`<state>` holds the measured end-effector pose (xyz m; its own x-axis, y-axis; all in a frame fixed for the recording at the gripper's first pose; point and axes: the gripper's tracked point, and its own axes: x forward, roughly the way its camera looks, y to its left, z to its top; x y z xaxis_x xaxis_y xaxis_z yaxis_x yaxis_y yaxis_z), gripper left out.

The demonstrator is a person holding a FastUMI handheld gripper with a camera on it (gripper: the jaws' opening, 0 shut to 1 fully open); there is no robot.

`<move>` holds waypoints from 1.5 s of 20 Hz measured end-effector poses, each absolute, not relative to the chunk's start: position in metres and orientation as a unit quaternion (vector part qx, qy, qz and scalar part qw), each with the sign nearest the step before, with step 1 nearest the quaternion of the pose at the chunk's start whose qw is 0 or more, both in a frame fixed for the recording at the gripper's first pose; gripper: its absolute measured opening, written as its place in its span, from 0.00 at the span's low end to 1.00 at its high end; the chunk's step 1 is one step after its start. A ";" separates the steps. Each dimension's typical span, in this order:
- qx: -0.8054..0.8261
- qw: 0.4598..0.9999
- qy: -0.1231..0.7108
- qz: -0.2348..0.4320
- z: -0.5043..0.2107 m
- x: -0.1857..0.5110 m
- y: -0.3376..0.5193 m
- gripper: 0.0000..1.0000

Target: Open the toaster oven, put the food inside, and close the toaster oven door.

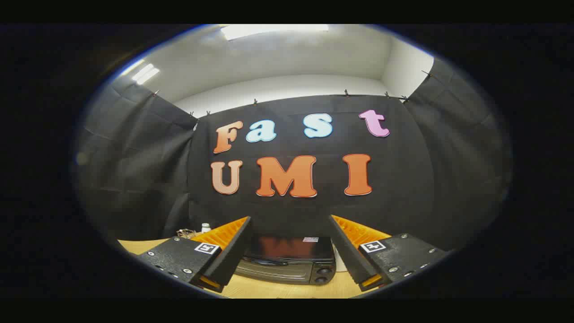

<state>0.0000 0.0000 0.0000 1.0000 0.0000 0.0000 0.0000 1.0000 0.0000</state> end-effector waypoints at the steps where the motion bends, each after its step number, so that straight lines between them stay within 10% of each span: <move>1: 0.000 1.000 0.000 0.002 0.001 0.000 0.001 0.98; 30: -0.025 0.992 0.105 0.063 -0.142 0.057 0.071 0.99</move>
